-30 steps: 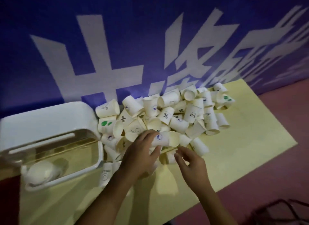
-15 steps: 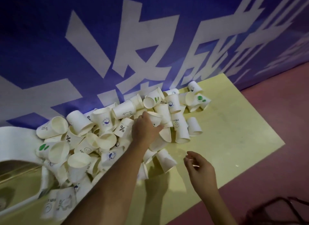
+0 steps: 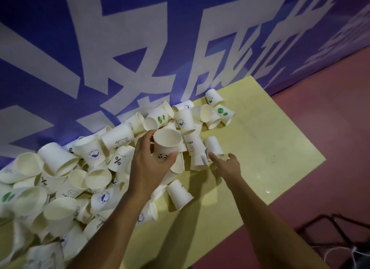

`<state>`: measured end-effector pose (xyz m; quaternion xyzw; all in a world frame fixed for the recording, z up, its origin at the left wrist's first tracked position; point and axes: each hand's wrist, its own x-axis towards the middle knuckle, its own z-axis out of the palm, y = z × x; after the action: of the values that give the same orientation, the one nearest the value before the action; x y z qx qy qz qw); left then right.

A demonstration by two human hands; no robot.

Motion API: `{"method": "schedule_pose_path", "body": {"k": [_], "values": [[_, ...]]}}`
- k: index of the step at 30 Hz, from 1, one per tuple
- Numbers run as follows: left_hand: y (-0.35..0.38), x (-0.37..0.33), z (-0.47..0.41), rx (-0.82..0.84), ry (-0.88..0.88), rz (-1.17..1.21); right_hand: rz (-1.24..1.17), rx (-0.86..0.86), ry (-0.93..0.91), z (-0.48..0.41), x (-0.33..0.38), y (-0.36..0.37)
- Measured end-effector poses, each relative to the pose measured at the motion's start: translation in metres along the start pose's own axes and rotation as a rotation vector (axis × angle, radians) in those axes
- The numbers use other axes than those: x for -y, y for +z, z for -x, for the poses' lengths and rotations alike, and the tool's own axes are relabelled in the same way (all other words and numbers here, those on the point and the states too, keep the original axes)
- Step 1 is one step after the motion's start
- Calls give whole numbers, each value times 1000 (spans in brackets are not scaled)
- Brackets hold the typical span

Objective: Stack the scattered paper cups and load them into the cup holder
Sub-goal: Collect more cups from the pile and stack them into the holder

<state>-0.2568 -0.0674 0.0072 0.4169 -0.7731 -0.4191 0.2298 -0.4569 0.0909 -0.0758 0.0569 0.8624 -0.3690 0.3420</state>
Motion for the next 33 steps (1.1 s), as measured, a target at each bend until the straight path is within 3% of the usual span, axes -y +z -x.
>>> {"method": "schedule_pose_path", "body": {"k": [8,13,18,25,33], "values": [[13,-8,-4,45,-23,95,25,-44,-18,-30,-9,16],[3,3,1,100,-111,181,-134,-161,-90,-2,-8,-3],[-24,15,14,118,-117,258,-164,-224,-305,45,-5,-29],[-85,37,56,-25,-49,333,-19,-105,-619,148,16,-7],[-226,114,141,-121,3,264,99,115,-905,274,30,102]]}}
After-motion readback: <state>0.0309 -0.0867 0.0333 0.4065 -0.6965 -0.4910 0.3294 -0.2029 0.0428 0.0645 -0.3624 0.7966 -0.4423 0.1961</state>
